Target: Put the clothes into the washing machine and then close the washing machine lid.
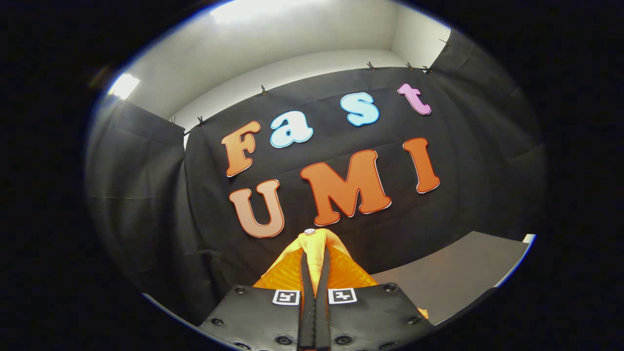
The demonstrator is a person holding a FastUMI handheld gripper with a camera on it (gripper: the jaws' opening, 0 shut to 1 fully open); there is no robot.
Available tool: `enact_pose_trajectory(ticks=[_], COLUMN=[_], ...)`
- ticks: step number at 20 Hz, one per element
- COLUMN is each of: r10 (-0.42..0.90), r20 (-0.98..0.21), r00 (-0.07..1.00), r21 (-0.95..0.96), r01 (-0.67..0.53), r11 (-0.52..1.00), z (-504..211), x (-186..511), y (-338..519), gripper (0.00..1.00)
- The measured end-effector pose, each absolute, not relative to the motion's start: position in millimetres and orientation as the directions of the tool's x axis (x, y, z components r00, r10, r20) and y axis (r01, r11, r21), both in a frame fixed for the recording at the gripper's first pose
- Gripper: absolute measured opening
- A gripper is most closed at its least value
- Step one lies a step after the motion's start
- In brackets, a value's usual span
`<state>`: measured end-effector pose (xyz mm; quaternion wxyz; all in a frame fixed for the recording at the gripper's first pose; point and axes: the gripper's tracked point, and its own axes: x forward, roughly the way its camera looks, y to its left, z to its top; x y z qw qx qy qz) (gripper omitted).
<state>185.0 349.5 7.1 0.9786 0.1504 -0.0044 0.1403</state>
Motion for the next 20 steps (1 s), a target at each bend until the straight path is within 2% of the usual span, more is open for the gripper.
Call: enact_pose_trajectory(ticks=[10,20], r10=[0.354,0.343], r20=[-0.134,-0.414], r00=[0.926,0.843], r21=[0.307,0.274], r01=[-0.301,-0.245], r11=[0.903,0.93], z=[-102,-291], x=[220,236], y=[470,533], gripper=[0.08,0.08])
